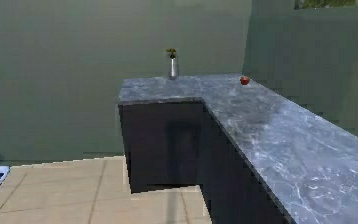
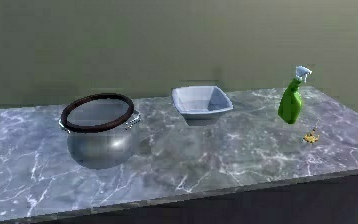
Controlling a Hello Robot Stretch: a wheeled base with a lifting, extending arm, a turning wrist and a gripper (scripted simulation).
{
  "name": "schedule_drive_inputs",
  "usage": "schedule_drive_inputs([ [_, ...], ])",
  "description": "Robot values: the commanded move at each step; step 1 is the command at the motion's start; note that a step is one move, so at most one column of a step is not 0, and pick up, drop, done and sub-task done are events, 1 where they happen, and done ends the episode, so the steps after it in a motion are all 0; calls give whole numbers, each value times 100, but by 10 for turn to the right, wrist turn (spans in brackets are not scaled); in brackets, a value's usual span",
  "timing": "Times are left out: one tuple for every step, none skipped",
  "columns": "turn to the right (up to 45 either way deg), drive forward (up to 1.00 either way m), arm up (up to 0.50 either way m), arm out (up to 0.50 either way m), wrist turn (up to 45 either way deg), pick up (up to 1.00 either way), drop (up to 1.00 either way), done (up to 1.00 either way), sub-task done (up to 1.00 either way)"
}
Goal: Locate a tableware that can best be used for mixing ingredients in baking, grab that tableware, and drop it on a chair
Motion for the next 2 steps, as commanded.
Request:
schedule_drive_inputs([
  [120, 0, 0, 0, 0, 0, 0, 0, 0],
  [0, 20, 0, 0, 0, 0, 0, 0, 0],
])
